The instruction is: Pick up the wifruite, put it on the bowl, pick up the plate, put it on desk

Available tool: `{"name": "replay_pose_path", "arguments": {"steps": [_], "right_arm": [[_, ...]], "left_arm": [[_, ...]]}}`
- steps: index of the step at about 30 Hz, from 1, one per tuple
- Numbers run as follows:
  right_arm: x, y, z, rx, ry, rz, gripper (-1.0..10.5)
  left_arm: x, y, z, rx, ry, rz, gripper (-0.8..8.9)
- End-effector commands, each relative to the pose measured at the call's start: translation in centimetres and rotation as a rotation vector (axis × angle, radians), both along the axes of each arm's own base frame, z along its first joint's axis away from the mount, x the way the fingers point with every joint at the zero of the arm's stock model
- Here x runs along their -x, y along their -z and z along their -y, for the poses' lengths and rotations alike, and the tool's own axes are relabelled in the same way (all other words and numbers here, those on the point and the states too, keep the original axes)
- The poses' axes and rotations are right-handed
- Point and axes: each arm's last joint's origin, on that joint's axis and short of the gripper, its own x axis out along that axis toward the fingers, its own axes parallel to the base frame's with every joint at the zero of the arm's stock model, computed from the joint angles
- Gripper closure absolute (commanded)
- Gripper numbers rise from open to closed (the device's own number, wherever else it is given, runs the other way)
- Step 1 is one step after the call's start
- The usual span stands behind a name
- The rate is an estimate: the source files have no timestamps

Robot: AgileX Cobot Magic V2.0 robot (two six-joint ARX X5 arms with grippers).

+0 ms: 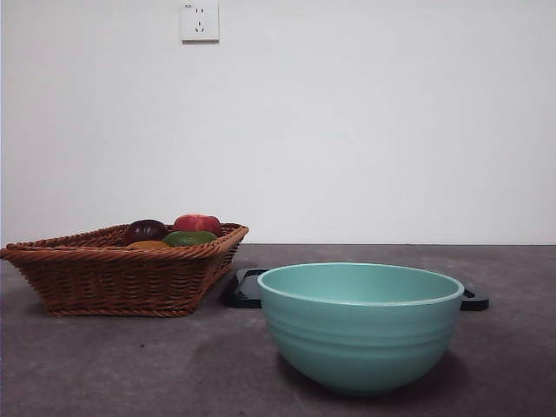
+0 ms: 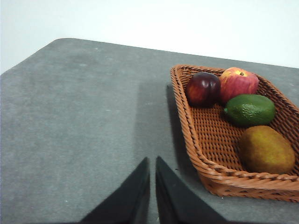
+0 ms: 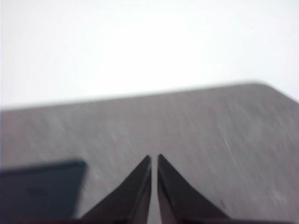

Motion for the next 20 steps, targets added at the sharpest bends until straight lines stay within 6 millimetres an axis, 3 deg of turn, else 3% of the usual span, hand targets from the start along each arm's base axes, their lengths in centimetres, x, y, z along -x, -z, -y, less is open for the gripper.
{"name": "replay_pose_path", "arguments": {"steps": [1,6,11,20], "right_arm": [[-1.2,2.6,0.3,0.034,0.025,-0.069,9.3],[-2.5,6.3,0.3,0.021,0.007,-0.143,9.3],[-3.3,8.6,0.1,0.082,-0.031,-0.139,9.3],[-3.7,9.0,-0.2,0.202,-0.082,-0.103,9.3]], "left_arm": [[-0.1,0.7,0.0,-0.001,-0.005,-0.024,7.94],[-0.1,0.7,0.0,-0.001,-0.005,-0.024,7.94],[-0.1,0.7,0.0,-0.001,-0.005,-0.024,7.94],[-0.1,0.7,0.0,-0.001,-0.005,-0.023,7.94]]}}
